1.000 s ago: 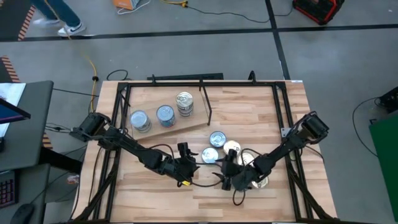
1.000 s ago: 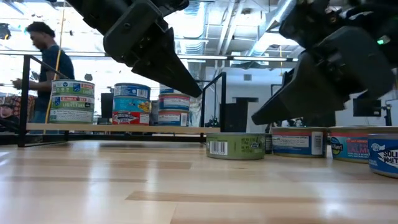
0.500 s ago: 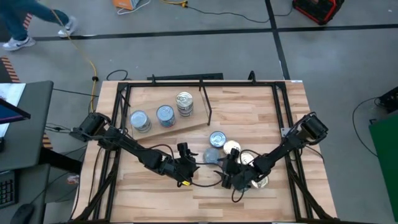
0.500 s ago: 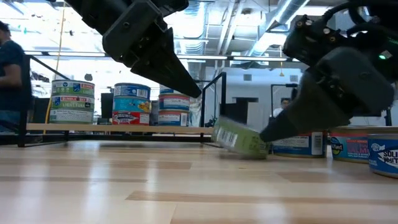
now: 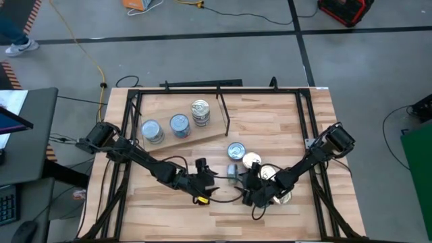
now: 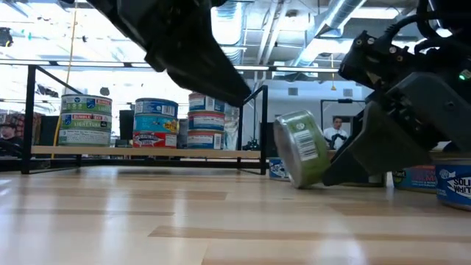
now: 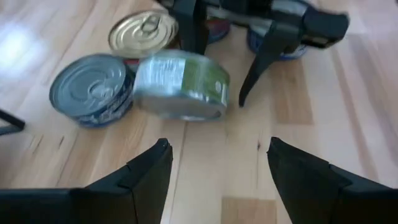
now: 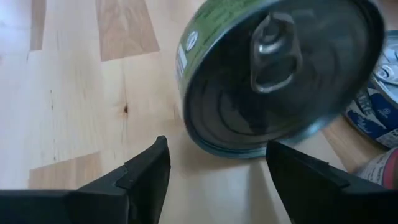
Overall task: Stack canned seafood by type on shelf
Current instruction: Stack the green tuna can on top of the blue tuna can on the shelf
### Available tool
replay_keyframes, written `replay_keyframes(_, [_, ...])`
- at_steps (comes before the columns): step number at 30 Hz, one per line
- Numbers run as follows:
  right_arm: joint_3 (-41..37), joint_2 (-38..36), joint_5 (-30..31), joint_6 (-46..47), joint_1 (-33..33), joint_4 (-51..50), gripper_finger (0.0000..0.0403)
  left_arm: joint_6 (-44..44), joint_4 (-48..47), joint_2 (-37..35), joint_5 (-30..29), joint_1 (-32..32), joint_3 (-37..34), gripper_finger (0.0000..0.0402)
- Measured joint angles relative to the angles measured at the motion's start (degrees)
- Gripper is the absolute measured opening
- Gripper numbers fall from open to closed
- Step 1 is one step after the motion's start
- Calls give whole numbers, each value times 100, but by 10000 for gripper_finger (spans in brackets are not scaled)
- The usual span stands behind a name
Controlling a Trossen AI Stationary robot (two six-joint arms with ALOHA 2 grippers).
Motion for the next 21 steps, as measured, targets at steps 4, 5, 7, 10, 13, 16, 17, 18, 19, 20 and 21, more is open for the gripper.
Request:
replay_keyframes(4, [2, -2, 5, -7, 2, 6, 291, 93, 284, -1, 167, 0, 2, 252])
replay_keyframes(5, [2, -4, 4, -20, 9, -3, 291, 121, 285, -1, 238, 2, 4, 252])
replay_keyframes(7, [2, -12, 4, -22, 9, 2, 291, 225, 275, 1, 270, 2, 4, 252])
replay_keyframes(10, [2, -13, 4, -22, 9, 9, 291, 318, 274, 1, 140, 7, 4, 252])
replay_keyframes(13, [4, -13, 89, -31, 9, 114, 291, 393, 228, 1, -43, 40, 4, 252])
replay_keyframes(16, [13, -19, 501, -78, 44, 211, 291, 577, 189, 1, -34, 116, 4, 252])
replay_keyframes(17, [13, -22, 570, -89, 41, 204, 291, 582, 188, 1, 16, 144, 4, 252])
replay_keyframes(18, [13, -22, 583, -109, 31, 192, 291, 577, 181, 1, 158, 166, 4, 252])
replay_keyframes(19, [13, -27, 586, -115, 33, 183, 291, 571, 155, 1, 323, 183, 4, 252])
replay_keyframes(20, [13, -46, 586, -117, 33, 151, 291, 577, 100, 1, 496, 189, 4, 252])
replay_keyframes(21, [13, -63, 586, -118, 36, 138, 291, 582, 14, 1, 662, 189, 4, 252])
